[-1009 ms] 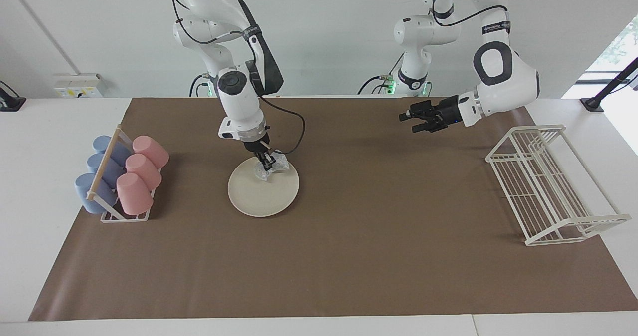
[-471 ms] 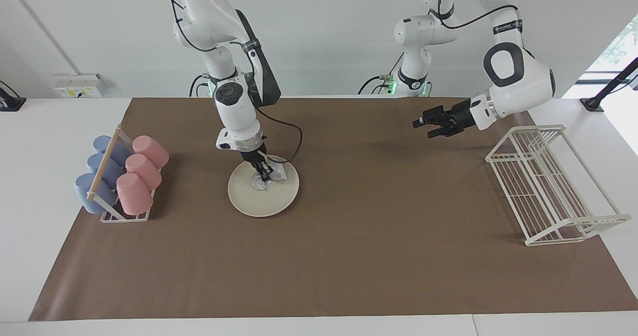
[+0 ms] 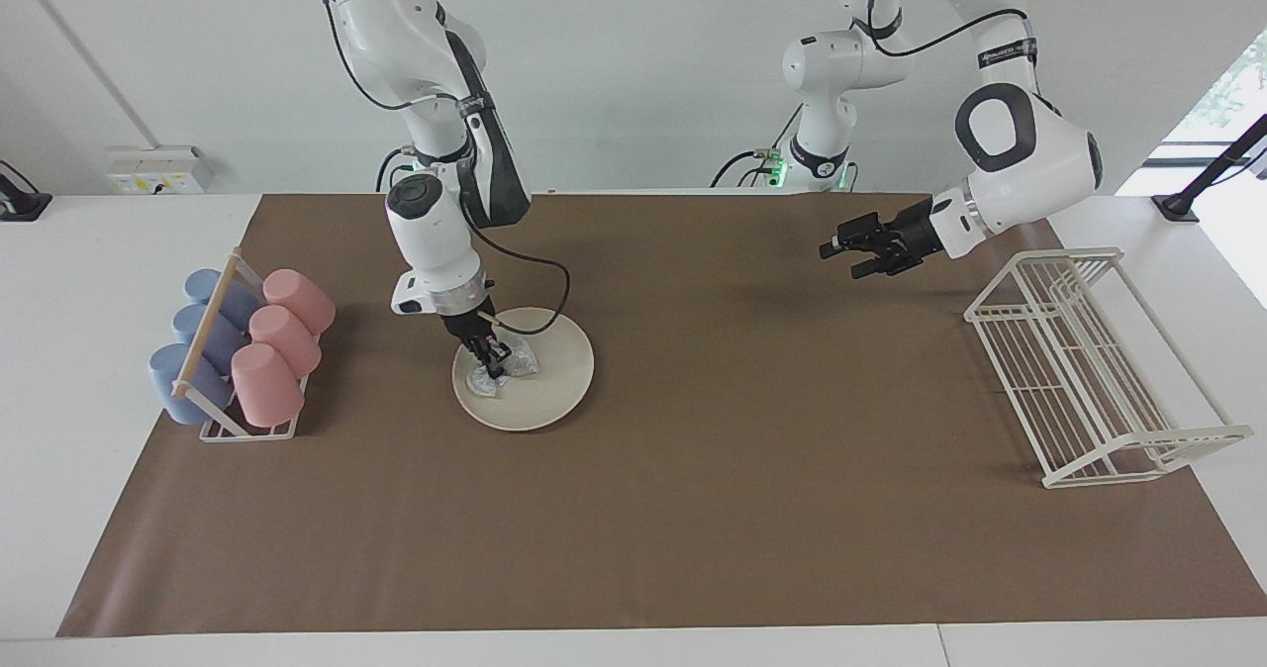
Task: Wipe plate with sponge
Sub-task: 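Rub the scrubber around the plate surface with the right gripper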
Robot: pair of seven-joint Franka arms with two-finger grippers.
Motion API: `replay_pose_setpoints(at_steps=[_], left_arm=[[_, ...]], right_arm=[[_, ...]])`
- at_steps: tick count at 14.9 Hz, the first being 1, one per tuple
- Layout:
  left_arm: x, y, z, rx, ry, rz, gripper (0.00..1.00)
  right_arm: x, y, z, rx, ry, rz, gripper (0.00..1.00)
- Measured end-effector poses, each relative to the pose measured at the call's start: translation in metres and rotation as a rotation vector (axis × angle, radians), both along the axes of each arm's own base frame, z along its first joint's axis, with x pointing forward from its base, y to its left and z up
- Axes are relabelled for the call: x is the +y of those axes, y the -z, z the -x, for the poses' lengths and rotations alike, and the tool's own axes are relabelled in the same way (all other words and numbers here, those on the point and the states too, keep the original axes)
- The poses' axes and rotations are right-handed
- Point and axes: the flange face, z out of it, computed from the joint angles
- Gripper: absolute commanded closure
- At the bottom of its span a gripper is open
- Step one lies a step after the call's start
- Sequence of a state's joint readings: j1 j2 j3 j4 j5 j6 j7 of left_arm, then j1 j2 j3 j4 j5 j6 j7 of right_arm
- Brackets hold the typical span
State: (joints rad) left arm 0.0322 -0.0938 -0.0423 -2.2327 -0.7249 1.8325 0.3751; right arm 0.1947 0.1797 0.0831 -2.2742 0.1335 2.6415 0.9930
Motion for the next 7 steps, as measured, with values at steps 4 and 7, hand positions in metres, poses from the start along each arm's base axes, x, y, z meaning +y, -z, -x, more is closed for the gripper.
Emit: replay_pose_setpoints(at_steps=[4,7], left_arm=[[0.002,0.001,0.0,-0.004,0.008,-0.02,0.0],[0.003,0.001,0.0,-0.006,0.016,-0.033,0.0]], right_arm=[[0.06,-0.001,0.019,0.023,0.066,-0.03,1.0],[0.069,-0.001,0.023,0.028,0.076,-0.034,1.0]])
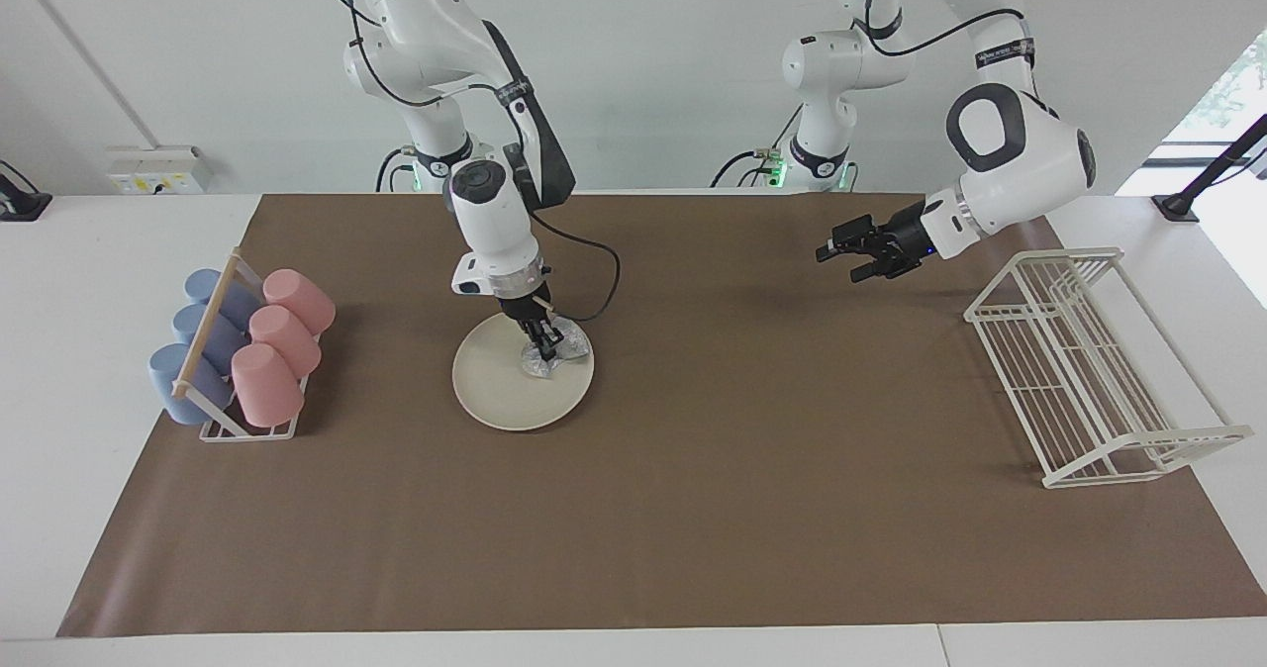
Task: Wipe plate with sponge
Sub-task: 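Rub the scrubber around the plate surface with the right gripper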
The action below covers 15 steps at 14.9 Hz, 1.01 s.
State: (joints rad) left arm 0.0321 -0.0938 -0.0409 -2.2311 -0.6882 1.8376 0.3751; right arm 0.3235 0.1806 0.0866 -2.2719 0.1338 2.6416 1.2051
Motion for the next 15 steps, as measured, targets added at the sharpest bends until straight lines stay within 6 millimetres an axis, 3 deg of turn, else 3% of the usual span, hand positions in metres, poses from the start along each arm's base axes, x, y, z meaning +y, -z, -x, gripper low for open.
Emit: replay_pose_setpoints(at_steps=[3,8,13,15], left_arm=[[0.0,0.0,0.0,-0.001,0.0,-0.001,0.0],[0.0,0.0,0.0,-0.002,0.0,-0.002,0.0],[0.001,0.0,0.0,-0.004,0.001,-0.007,0.0],[0.002,0.001,0.0,-0.005,0.007,-0.019,0.0]], right_arm=[[-0.011,0.0,-0.005,-0.011,-0.049,0.01,1.0],[-0.078,0.001,-0.027,-0.043,-0.164,0.048,1.0],[-0.074,0.001,-0.026,-0.042,-0.164,0.047,1.0],[-0.058,0.001,-0.021,-0.034,-0.129,0.036,1.0]])
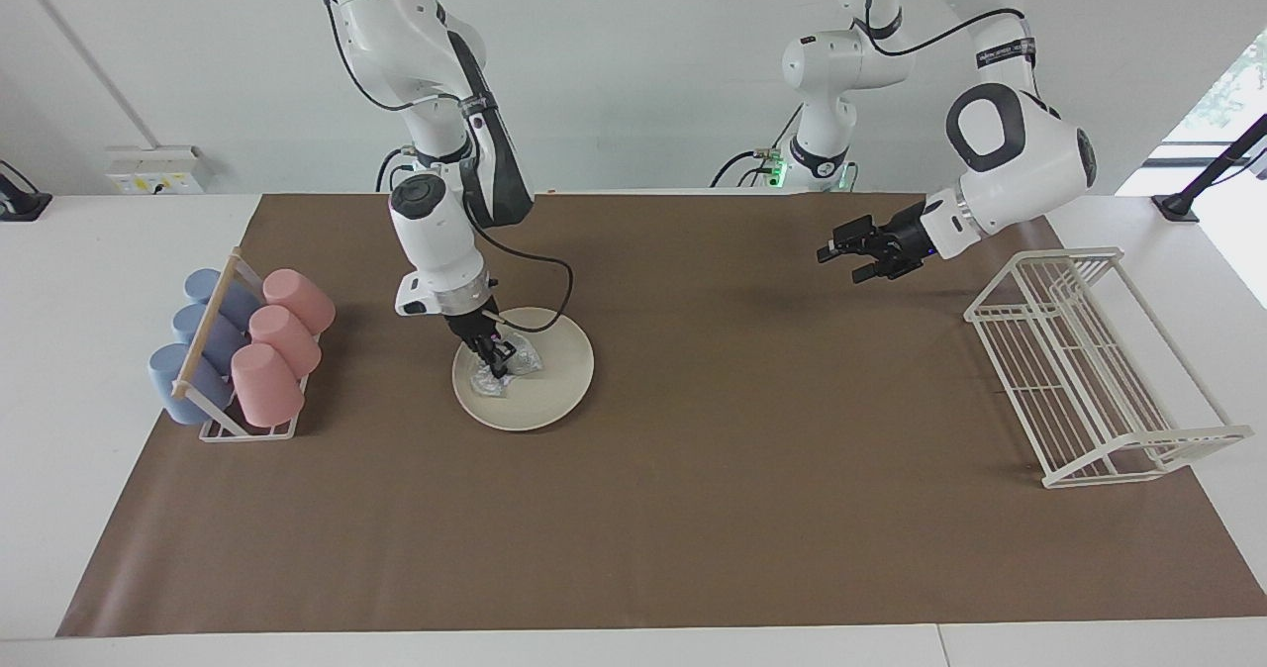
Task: Wipe plate with sponge
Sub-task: 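Rub the scrubber around the plate surface with the right gripper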
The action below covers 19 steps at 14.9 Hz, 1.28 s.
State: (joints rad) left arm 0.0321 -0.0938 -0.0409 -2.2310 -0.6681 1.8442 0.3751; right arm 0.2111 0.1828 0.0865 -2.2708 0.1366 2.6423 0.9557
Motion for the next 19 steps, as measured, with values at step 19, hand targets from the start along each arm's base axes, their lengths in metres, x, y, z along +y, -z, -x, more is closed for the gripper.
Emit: replay_pose_setpoints(at_steps=[19], left_arm=[[0.001,0.0,0.0,-0.003,0.003,-0.009,0.0]], right_arm=[[0.067,-0.012,0.011,0.08,0.262,-0.056,1.0]])
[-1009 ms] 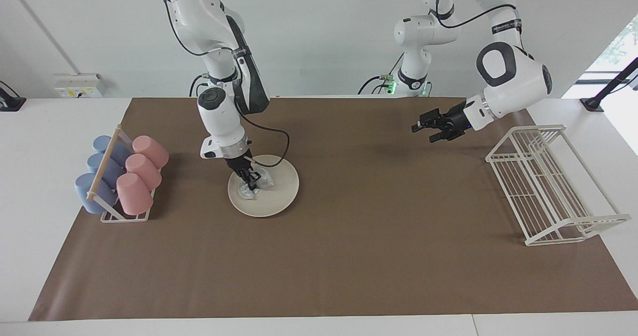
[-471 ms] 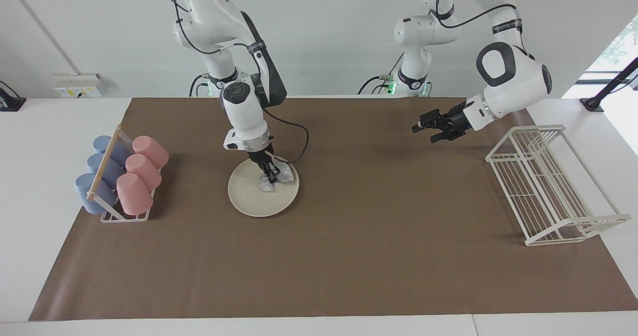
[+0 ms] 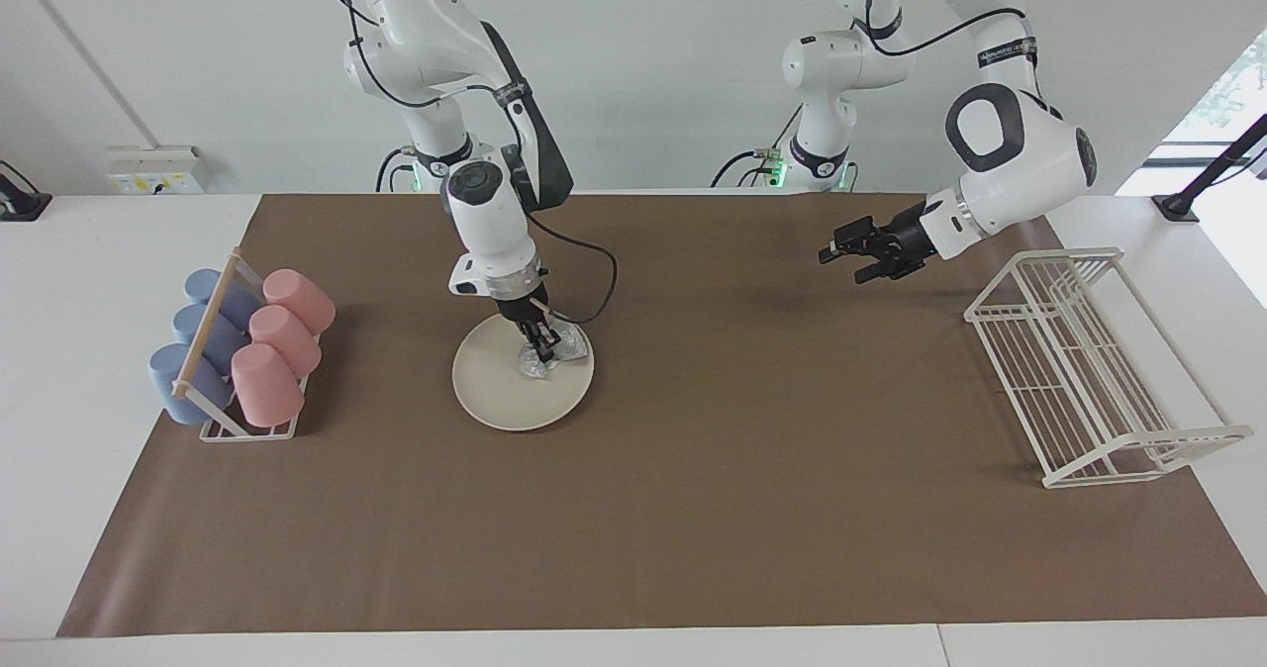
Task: Wipe plate with sponge
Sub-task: 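Rub the scrubber around the plate surface with the right gripper, then bring the scrubber back to the left gripper with the right gripper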
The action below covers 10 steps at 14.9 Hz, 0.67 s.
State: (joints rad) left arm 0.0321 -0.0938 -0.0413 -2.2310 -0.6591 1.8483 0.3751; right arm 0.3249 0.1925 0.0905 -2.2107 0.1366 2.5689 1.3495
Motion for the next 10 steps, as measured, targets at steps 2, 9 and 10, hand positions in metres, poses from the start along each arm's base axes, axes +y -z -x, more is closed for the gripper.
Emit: replay_pose_setpoints(at_steps=[2,9,10], left_arm=[[0.0,0.0,0.0,0.0,0.0,0.0,0.0],[-0.005,-0.007,-0.004,0.029,-0.088,0.061,0.0],[-0.008,-0.01,-0.005,0.032,-0.113,0.105,0.0]], right_arm=[[0.008,-0.016,-0.011,0.02,0.011,-0.004,1.0],[0.077,-0.09,-0.018,0.075,0.149,-0.043,1.0],[0.09,-0.102,-0.015,0.087,0.154,-0.045,1.0]])
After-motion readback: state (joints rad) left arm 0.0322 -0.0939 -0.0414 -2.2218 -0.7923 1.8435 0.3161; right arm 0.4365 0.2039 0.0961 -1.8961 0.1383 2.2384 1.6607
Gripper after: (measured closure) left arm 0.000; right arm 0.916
